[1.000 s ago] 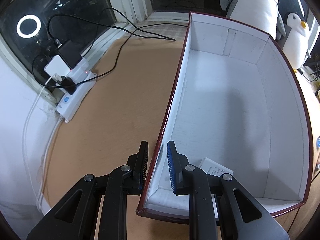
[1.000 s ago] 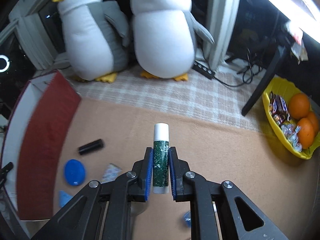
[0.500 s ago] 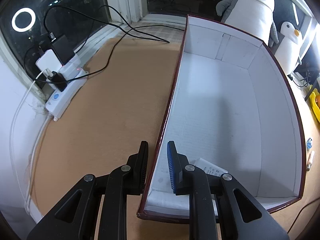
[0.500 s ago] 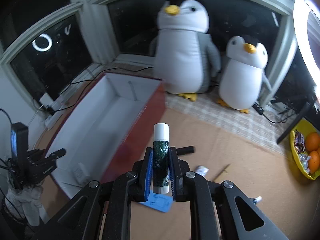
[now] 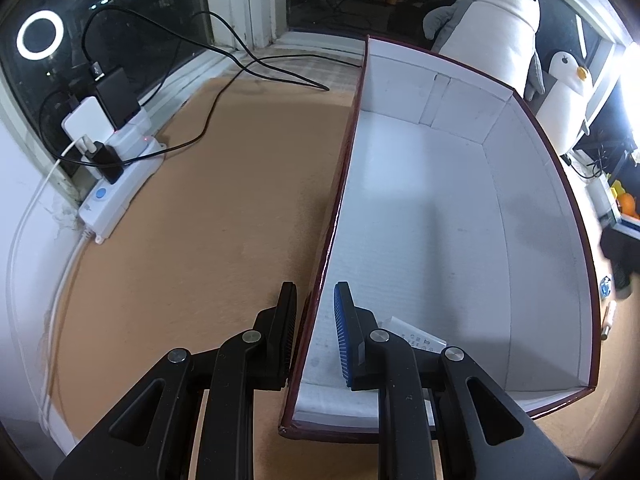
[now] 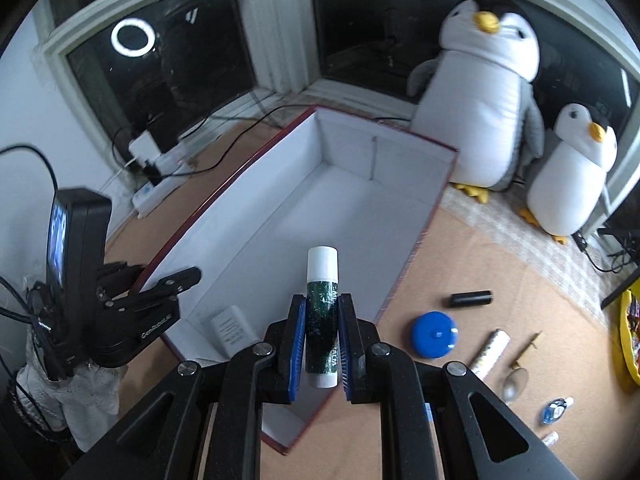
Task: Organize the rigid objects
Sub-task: 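Carry the lip balm into the box and release it, then grasp the metal spoon by its handle with the right gripper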
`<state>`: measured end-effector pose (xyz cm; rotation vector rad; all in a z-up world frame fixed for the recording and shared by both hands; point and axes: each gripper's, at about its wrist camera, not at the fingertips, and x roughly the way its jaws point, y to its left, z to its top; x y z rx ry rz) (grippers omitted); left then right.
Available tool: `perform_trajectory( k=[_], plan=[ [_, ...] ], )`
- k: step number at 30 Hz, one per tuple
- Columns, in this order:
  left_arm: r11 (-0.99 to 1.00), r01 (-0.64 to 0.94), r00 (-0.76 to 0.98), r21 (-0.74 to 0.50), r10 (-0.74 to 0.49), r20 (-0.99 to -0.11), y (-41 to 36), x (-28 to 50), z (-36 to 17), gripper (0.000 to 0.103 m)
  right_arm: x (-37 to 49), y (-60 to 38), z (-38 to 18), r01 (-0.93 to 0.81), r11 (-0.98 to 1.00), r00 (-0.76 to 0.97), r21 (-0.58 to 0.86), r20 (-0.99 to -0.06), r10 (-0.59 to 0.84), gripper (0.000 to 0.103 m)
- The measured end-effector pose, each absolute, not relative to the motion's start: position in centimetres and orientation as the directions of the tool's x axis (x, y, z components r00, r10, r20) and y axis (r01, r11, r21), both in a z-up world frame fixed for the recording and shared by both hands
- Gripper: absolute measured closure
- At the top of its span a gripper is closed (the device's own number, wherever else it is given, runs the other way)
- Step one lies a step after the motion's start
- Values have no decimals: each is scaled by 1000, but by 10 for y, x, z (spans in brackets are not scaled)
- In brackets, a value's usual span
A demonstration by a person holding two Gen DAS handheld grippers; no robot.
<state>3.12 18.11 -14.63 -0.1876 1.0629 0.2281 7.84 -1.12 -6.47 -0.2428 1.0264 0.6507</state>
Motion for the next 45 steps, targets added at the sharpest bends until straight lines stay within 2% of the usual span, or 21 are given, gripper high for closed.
perform_trajectory(
  k=[12, 19, 28, 35, 45],
  plan=[
    [960, -276, 475, -52, 90, -875, 181, 26, -142, 86, 69, 9, -92, -633, 768, 306, 99, -879, 366, 89],
    [962, -273, 469, -30, 105, -877, 176, 23, -138, 86, 67, 1, -88, -628, 767, 305, 132, -865, 399, 74],
    [962, -274, 453, 4, 133, -881, 172, 23, -136, 86, 65, -61, -64, -547, 808, 353, 221, -814, 462, 73],
    [961, -273, 434, 38, 158, -887, 169, 25, -135, 86, 68, -144, -74, -396, 897, 427, 199, -824, 372, 73],
    [954, -289, 413, 83, 202, -888, 164, 35, -133, 86, 79, -226, -139, -232, 960, 367, 158, -900, 236, 73]
  ],
)
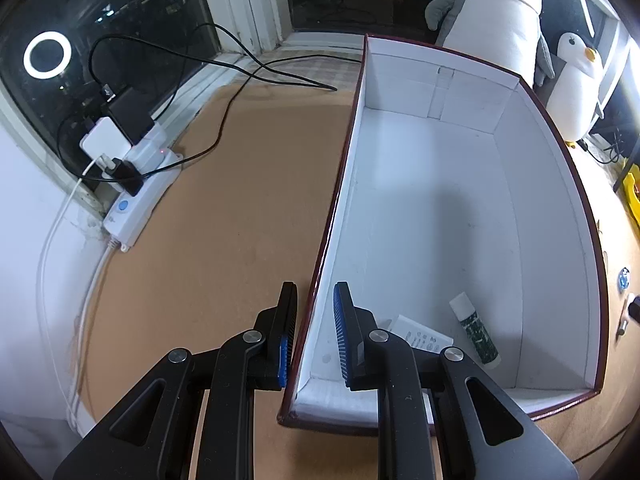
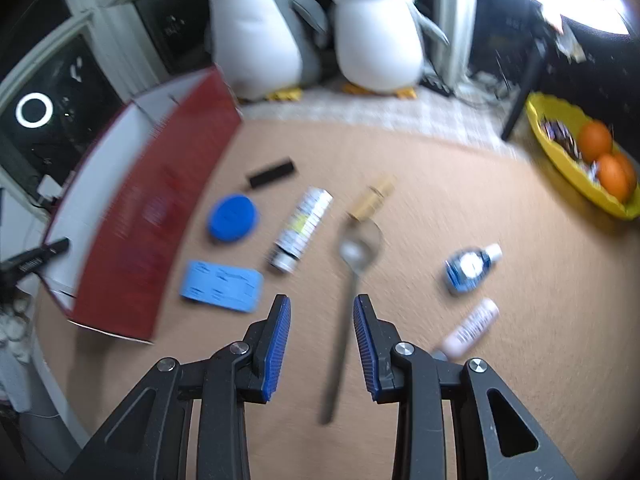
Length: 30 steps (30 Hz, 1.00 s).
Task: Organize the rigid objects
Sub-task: 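Grasp the metal spoon by its handle with the right gripper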
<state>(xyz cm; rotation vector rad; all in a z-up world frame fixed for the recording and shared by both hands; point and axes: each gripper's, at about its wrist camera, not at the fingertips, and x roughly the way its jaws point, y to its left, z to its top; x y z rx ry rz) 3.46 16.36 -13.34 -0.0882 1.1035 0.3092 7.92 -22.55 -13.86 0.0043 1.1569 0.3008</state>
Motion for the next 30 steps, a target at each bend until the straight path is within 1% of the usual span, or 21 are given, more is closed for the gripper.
perform_trajectory(
  k=[3, 4, 8, 18, 20, 23, 25, 30],
  plan=[
    [949, -300, 407, 95, 217, -887, 163, 38, -134, 88, 81, -233, -158, -223, 961, 328, 162, -916, 230, 73],
    [948, -303, 405, 99, 222, -887, 163, 38, -133, 90, 81, -232, -161, -224, 961, 320, 165, -919, 232, 73],
    [944, -310, 395, 114, 237, -888, 164, 39, -134, 92, 83, -226, -173, -238, 957, 293, 169, -926, 237, 73],
    [940, -312, 381, 140, 259, -887, 162, 43, -134, 92, 101, -222, -186, -251, 957, 291, 149, -931, 221, 74],
    [939, -315, 382, 139, 259, -887, 162, 42, -134, 92, 103, -221, -186, -247, 959, 298, 136, -932, 208, 85],
    [939, -316, 383, 137, 259, -887, 162, 42, -134, 92, 108, -225, -188, -235, 960, 291, 152, -931, 219, 94],
    [938, -319, 384, 134, 258, -887, 163, 41, -134, 92, 108, -227, -189, -225, 960, 287, 164, -931, 226, 96],
    [939, -322, 390, 121, 249, -886, 164, 40, -135, 92, 105, -231, -188, -203, 963, 286, 174, -931, 229, 96]
  ],
)
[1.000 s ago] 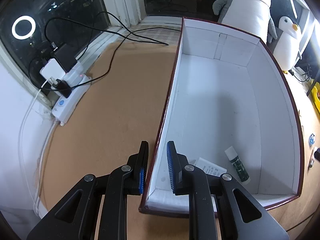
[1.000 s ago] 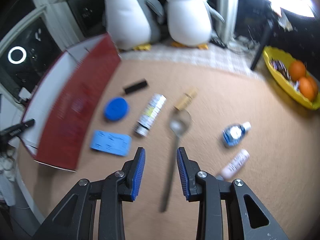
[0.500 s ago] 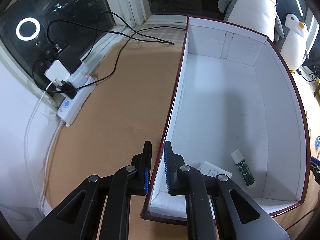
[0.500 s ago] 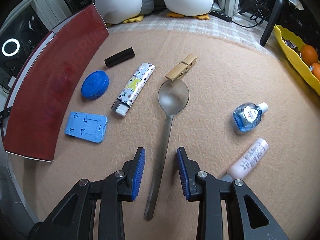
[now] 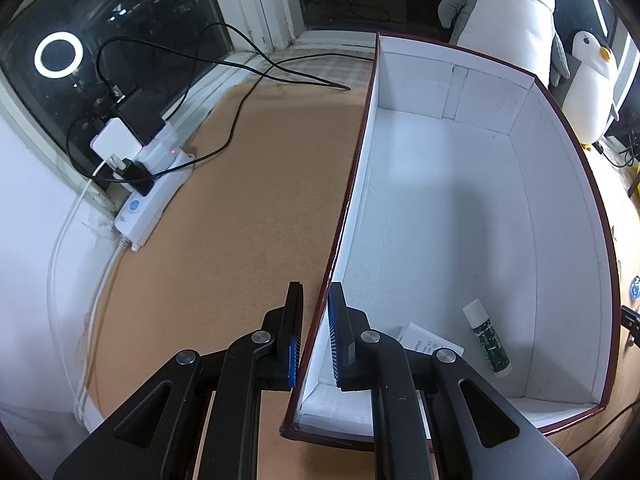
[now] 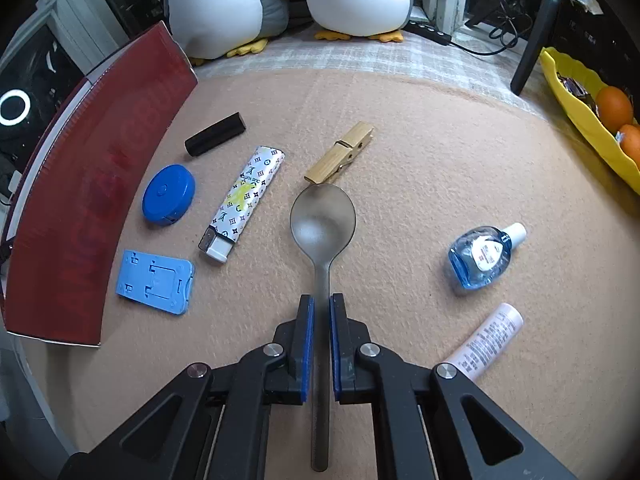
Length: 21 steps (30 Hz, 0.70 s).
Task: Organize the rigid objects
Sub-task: 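Grasp the metal spoon by its handle with the right gripper, then lift the spoon into the box and open the right gripper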
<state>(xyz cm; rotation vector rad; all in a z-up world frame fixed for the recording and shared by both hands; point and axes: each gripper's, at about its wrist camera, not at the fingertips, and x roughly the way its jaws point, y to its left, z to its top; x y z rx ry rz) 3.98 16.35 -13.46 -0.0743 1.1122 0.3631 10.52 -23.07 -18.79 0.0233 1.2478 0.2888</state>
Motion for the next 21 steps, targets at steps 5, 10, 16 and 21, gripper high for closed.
perform_trajectory(
  k=[5, 10, 16, 21],
  plan=[
    [941, -322, 403, 102, 234, -885, 165, 38, -134, 92, 97, -230, -177, -202, 963, 302, 177, -924, 233, 96],
    [944, -321, 416, 77, 214, -884, 167, 34, -135, 92, 92, -224, -154, -217, 960, 334, 179, -910, 245, 96],
    [947, -316, 431, 48, 189, -882, 170, 30, -135, 92, 85, -204, -121, -262, 946, 368, 188, -887, 278, 96],
    [949, -314, 445, 23, 168, -880, 173, 26, -136, 92, 81, -179, -94, -310, 928, 386, 209, -864, 323, 96]
  ],
)
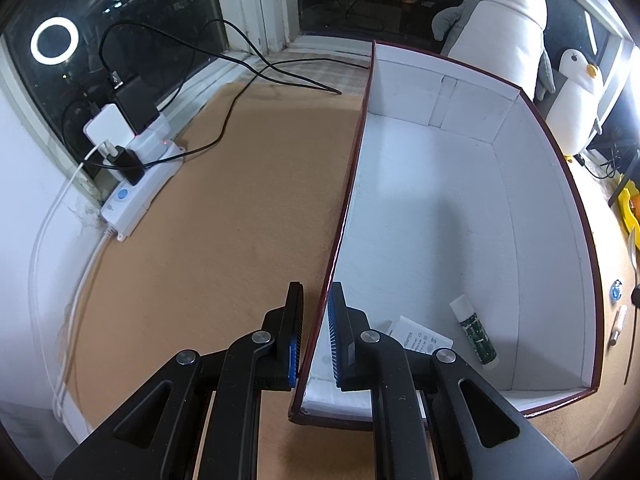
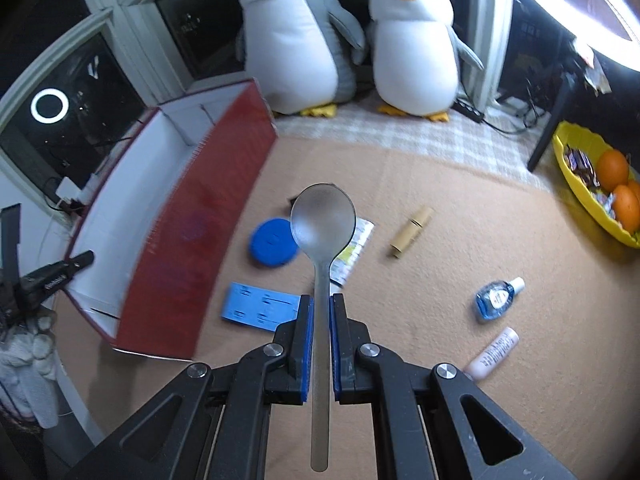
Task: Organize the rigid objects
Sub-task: 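Lift the spoon into the box and open the right gripper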
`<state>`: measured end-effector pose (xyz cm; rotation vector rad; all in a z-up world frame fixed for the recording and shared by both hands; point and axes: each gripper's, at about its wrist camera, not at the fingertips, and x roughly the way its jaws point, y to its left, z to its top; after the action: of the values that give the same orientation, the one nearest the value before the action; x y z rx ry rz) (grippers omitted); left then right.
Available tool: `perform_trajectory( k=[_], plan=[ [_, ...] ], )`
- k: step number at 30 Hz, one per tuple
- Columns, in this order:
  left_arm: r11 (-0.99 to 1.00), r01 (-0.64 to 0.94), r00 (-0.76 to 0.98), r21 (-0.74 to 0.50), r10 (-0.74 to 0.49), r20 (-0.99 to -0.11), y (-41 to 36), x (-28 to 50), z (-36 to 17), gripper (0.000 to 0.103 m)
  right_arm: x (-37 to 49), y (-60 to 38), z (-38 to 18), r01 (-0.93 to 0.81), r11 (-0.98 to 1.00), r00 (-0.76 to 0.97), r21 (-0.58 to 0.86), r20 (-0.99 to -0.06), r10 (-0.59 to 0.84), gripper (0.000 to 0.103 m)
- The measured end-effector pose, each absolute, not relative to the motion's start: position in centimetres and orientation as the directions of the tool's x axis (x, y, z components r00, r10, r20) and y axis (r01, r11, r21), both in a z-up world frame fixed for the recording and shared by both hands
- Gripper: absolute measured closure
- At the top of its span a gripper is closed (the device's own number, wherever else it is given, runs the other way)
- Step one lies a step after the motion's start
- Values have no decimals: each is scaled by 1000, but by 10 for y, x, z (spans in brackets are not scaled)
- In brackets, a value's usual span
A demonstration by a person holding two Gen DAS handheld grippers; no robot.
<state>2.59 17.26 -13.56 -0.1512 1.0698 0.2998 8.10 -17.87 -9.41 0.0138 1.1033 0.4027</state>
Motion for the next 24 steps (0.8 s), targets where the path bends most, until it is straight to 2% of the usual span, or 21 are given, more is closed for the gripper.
perform_trajectory(
  k=[13, 24],
  plan=[
    [951, -307, 479, -41, 117, -870, 177, 19, -139, 92, 90, -79, -40, -463, 861, 397, 209, -820, 413, 96],
    [953, -292, 498, -83, 78, -864, 181, 19, -141, 92, 108, -5, -50, -521, 827, 340, 211, -837, 428, 96]
  ],
)
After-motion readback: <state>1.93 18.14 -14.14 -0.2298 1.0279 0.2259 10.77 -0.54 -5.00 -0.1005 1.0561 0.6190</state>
